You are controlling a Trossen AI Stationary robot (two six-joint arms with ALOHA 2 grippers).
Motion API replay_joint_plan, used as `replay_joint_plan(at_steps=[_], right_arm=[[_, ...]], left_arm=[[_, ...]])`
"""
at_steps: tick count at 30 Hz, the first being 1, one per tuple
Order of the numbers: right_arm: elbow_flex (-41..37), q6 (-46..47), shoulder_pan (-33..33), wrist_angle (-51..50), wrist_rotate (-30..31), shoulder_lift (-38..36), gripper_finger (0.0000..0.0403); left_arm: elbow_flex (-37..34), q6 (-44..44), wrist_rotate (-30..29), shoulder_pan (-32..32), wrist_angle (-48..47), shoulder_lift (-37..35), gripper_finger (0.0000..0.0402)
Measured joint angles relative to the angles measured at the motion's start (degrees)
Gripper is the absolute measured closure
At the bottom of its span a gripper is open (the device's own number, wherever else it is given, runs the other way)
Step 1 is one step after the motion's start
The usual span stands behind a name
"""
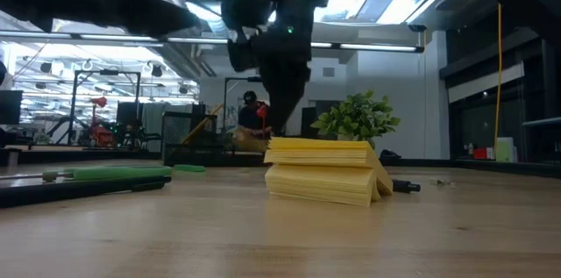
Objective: Pick and place office supplies into organizer
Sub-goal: Put the pencil into the desk organizer, then put the green eraser into the desk organizer
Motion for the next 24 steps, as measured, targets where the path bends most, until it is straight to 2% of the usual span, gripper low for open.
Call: replay_joint_plan(at_steps=[11, 18, 24], right_arm=[[5.2, -1.3, -0.2, -2.1, 0.1, -0.1, 0.0399], [12.7, -2.1, -0.4, -5.8, 0.1, -0.1, 0.0387], [17.3, -4.5, 0.0, -5.8, 1.0, -0.1, 0.0398]], left_arm=[[0.0, -0.3, 0.0, 0.0, -5.0, -8.7, 0.0283], [0.0, -0.6, 0.0, 0.0, -7.1, -9.3, 0.0283], [0.0, -1.6, 1.0, 0.0, -7.2, -9.3, 0.0283]])
